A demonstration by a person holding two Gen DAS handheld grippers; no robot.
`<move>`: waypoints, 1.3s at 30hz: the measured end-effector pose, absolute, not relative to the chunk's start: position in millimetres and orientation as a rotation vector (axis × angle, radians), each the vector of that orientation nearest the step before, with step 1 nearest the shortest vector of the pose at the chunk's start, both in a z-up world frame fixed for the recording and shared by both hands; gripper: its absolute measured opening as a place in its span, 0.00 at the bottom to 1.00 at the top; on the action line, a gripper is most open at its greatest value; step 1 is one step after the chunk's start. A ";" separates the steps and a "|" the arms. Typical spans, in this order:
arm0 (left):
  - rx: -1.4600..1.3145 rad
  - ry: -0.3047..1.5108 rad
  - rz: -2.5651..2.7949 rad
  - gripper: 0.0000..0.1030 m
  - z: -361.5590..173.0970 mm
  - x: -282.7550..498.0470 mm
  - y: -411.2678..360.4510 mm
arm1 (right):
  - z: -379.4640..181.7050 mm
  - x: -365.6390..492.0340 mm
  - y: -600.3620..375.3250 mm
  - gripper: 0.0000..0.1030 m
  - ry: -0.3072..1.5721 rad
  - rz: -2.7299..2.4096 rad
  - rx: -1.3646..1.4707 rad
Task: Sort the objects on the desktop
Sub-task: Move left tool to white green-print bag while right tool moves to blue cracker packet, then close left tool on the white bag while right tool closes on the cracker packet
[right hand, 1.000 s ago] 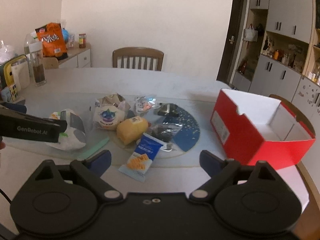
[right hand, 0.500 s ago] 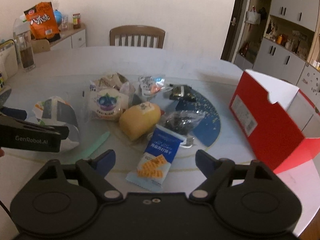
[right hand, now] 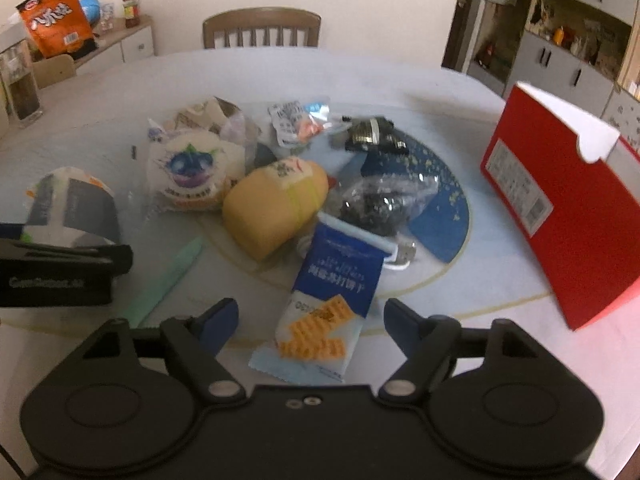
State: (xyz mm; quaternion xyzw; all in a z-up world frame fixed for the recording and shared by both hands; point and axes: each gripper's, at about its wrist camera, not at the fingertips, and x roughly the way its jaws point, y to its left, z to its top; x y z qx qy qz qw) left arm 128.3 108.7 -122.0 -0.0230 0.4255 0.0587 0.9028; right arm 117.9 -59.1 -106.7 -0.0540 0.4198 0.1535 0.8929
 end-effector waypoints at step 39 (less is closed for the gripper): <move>-0.020 0.839 0.018 0.67 -79.7 107.3 136.4 | -59.7 116.1 -91.7 0.35 0.890 0.296 -0.097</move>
